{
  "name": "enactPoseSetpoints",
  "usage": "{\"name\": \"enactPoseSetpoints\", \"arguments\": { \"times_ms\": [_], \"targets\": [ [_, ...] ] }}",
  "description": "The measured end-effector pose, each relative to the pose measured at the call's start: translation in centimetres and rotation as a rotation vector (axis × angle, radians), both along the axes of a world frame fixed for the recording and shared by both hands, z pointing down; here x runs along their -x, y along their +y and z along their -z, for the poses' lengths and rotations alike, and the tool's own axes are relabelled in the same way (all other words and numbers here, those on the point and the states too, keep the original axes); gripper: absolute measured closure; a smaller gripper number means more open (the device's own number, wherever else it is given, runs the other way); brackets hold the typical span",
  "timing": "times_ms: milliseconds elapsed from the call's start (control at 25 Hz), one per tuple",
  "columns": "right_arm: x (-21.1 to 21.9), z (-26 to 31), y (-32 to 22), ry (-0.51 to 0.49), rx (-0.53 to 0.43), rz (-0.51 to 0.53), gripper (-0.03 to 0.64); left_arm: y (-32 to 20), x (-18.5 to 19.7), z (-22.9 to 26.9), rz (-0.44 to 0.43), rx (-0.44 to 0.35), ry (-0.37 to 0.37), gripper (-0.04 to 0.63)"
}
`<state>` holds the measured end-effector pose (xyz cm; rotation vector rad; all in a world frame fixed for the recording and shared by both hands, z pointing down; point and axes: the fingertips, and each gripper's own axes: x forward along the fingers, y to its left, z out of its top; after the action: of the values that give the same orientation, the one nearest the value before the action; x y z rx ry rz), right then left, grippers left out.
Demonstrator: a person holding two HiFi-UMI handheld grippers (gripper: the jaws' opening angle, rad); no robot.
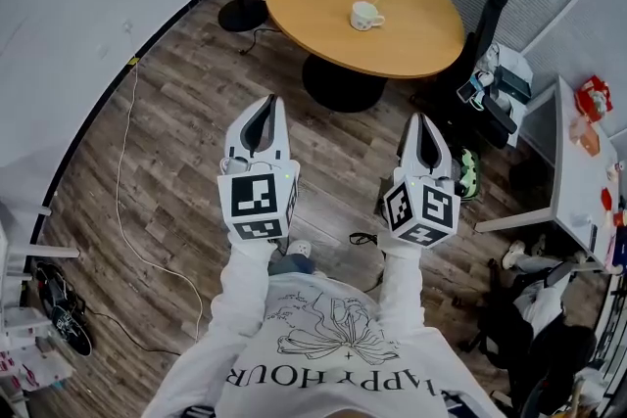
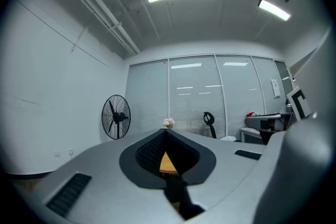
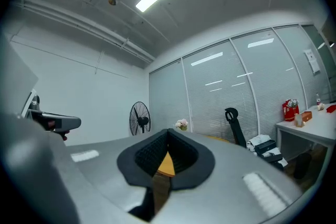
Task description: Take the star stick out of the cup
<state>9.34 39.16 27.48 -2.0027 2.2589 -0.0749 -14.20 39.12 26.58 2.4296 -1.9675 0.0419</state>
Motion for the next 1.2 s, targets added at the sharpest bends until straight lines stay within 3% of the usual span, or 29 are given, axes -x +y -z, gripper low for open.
{"name": "enactPoseSetpoints", "arguments": {
  "times_ms": [1200],
  "targets": [
    [2.7, -2.6, -8.0, -0.029, 0.058, 0.002, 0.555, -8.8, 2.7, -3.2, -0.028, 0.057, 0.006, 0.589]
  ]
}}
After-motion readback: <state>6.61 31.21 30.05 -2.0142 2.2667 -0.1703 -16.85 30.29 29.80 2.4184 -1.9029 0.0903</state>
